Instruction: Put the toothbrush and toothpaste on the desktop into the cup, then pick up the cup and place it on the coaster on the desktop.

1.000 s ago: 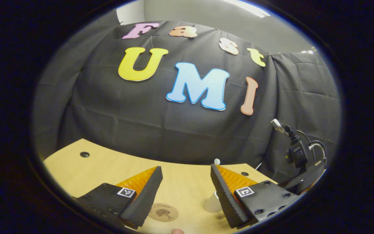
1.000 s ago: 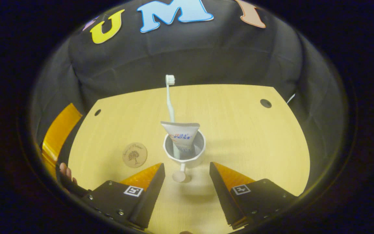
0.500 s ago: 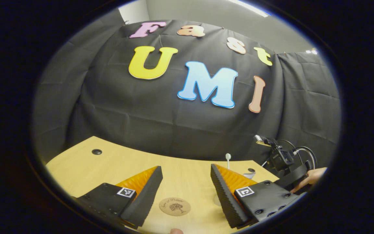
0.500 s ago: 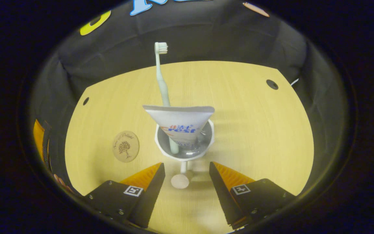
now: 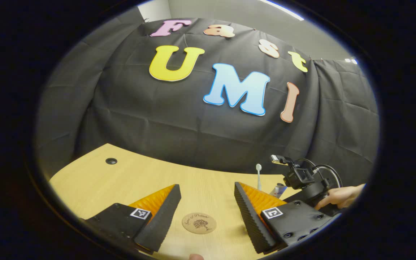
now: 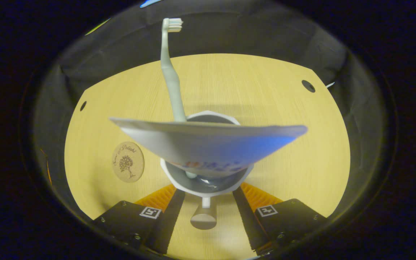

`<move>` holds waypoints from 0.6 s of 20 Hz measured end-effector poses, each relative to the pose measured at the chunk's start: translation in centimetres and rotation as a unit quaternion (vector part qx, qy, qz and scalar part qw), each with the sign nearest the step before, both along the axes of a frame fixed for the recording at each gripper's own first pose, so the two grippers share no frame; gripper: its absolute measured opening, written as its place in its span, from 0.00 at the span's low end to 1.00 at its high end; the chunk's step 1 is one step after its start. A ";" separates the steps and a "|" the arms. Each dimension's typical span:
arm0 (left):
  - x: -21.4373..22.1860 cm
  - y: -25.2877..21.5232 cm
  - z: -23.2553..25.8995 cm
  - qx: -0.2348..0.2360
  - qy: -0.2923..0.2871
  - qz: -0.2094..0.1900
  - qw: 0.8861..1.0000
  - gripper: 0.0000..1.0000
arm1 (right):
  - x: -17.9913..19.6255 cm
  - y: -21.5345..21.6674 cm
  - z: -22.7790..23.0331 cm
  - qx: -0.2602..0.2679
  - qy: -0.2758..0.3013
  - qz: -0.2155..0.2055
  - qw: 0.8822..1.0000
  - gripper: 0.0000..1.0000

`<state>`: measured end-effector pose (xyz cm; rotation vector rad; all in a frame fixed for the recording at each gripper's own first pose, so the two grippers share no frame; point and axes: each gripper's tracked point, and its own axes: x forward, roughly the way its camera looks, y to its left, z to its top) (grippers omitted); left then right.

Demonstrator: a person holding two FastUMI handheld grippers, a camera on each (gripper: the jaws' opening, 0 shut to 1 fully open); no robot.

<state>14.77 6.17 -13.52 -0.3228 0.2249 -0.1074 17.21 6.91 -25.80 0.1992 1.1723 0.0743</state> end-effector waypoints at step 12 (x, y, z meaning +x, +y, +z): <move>0.1 -0.1 -0.7 -0.001 0.010 -0.008 1.000 0.96 | 0.1 -0.2 -1.2 -0.006 0.018 -0.001 1.000 0.30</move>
